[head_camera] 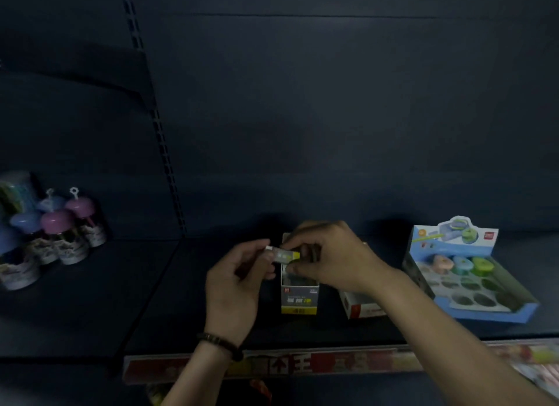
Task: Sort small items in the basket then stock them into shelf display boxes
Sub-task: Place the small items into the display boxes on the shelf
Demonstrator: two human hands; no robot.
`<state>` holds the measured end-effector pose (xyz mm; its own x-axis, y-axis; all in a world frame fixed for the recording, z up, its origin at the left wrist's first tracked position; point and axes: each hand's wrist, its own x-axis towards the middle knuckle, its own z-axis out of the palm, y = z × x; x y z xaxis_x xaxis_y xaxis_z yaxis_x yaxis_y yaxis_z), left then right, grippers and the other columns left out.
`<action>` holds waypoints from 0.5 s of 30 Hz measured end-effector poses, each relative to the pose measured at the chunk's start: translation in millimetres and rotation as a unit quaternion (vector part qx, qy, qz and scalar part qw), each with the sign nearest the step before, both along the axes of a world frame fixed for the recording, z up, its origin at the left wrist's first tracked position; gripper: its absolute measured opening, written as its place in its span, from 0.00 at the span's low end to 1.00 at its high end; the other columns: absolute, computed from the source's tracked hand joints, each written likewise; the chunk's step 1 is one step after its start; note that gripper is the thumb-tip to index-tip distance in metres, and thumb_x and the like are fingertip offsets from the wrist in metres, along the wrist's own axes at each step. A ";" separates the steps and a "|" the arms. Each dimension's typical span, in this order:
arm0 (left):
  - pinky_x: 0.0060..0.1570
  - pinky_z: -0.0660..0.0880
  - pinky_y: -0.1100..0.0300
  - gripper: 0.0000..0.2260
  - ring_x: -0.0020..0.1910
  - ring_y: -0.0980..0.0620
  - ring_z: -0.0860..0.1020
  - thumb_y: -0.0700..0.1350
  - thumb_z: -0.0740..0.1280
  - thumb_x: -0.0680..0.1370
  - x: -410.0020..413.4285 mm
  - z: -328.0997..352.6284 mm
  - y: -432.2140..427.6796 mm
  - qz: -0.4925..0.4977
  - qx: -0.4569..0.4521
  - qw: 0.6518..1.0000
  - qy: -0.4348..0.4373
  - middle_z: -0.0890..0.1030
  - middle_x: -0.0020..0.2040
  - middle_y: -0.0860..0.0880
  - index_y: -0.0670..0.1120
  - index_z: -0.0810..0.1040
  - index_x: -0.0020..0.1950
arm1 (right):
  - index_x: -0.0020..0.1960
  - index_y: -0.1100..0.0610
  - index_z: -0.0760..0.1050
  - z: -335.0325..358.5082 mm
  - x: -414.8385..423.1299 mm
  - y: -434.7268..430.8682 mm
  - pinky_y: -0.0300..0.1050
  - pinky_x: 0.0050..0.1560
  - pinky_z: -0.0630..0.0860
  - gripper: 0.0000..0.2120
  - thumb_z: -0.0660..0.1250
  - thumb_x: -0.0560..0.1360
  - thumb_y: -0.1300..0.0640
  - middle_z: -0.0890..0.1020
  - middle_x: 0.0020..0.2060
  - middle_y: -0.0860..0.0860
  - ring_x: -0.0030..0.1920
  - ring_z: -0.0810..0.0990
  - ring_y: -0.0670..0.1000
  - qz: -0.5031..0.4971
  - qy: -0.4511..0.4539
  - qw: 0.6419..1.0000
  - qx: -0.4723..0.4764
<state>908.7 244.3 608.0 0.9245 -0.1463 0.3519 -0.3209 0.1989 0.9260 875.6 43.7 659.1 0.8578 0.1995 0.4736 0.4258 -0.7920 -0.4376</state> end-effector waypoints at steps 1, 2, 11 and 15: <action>0.43 0.82 0.63 0.08 0.43 0.50 0.86 0.37 0.72 0.79 0.3 1.3 -1.5 -0.001 -0.001 1.000 -0.001 0.88 0.45 0.49 0.47 0.85 0.55 | 0.57 0.50 0.88 -0.4 0.2 -0.5 0.34 0.46 0.76 0.14 0.82 0.72 0.57 0.84 0.48 0.43 0.44 0.82 0.43 0.002 -0.018 1.000 0.000; 0.43 0.82 0.62 0.08 0.43 0.49 0.86 0.37 0.73 0.79 1.0 1.9 -2.5 -0.002 0.000 1.000 -0.002 0.88 0.45 0.50 0.48 0.85 0.55 | 0.57 0.50 0.88 -0.9 0.3 -1.6 0.34 0.46 0.77 0.14 0.81 0.72 0.58 0.84 0.47 0.44 0.43 0.82 0.43 0.004 -0.035 0.999 0.002; 0.52 0.78 0.59 0.26 0.56 0.57 0.80 0.59 0.81 0.68 -3.3 -53.6 -6.2 0.039 0.209 0.973 -0.086 0.78 0.57 0.63 0.64 0.76 0.63 | 0.49 0.43 0.88 6.5 0.9 -31.5 0.36 0.48 0.77 0.06 0.80 0.74 0.52 0.84 0.43 0.35 0.45 0.81 0.36 -0.097 0.086 0.990 -0.046; 0.53 0.80 0.56 0.22 0.55 0.59 0.81 0.50 0.82 0.70 -1.3 -56.0 -8.3 0.027 0.225 0.971 -0.076 0.81 0.56 0.62 0.62 0.79 0.59 | 0.46 0.42 0.87 7.3 10.1 -16.3 0.38 0.49 0.77 0.02 0.77 0.75 0.50 0.84 0.43 0.35 0.46 0.81 0.38 -0.098 0.151 0.977 -0.117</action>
<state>907.4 236.0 552.0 0.8780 -0.2687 0.3961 -0.4587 -0.2360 0.8566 885.7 27.5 666.4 0.9841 0.0890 0.1539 0.1346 -0.9386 -0.3177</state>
